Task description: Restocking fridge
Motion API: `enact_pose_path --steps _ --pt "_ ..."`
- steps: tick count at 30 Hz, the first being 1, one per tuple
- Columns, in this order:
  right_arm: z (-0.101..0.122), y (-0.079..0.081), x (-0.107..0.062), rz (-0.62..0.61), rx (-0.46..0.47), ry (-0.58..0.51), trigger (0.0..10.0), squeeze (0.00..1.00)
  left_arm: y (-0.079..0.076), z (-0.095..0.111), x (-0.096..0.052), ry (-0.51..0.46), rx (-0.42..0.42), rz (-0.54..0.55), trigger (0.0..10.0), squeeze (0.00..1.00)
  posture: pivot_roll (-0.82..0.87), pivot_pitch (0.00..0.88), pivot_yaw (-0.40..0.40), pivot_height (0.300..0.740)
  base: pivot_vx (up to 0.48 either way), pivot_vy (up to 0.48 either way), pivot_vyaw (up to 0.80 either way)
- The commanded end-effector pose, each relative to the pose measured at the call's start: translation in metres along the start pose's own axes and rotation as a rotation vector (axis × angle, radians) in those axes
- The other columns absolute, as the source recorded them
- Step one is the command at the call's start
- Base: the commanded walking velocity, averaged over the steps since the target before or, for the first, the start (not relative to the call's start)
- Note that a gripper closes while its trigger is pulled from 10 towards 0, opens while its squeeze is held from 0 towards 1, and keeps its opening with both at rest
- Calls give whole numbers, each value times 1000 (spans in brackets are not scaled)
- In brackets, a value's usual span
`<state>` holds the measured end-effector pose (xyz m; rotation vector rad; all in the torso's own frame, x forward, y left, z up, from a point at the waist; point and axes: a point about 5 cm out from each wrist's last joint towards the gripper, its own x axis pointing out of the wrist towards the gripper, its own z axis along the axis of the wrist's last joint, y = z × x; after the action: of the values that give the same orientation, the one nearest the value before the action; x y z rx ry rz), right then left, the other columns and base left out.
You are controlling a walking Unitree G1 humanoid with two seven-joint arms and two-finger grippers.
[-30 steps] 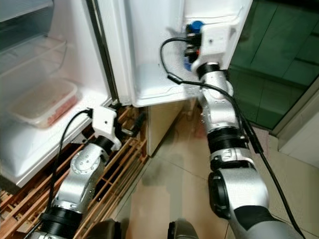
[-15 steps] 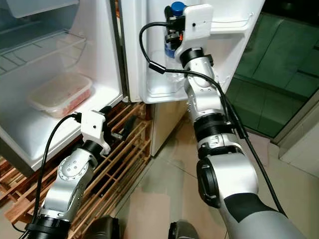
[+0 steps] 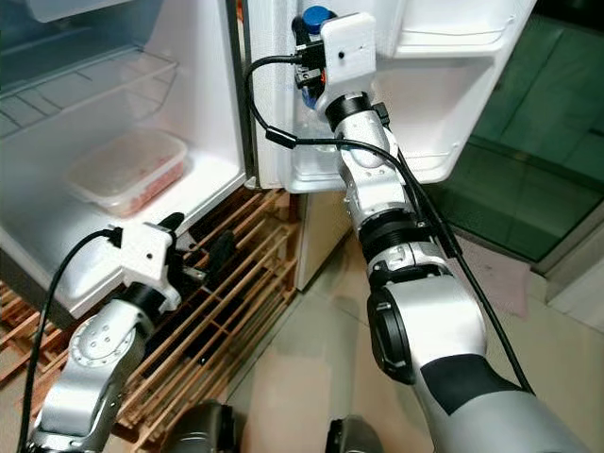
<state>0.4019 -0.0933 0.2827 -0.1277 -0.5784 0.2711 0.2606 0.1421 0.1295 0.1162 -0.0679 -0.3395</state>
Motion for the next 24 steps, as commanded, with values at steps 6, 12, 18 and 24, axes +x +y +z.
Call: enact_pose_path --steps 6,12,18,24 --pt "13 -11 5 -36 -60 -70 10000 0 -3 5 -6 14 -3 -20 10000 0 137 120 10 693 0 0 0" --pt "12 -14 4 -54 -118 -69 10000 0 -3 7 -11 23 -3 -22 10000 0 149 132 15 693 0 0 0" --pt "8 -15 1 -83 -125 -62 10000 333 -2 11 -15 29 2 -19 10000 0 158 148 18 693 0 0 0" --pt "5 -14 0 -103 -116 -60 10000 1000 -3 13 -17 34 4 -23 10000 0 161 154 18 693 0 0 0"
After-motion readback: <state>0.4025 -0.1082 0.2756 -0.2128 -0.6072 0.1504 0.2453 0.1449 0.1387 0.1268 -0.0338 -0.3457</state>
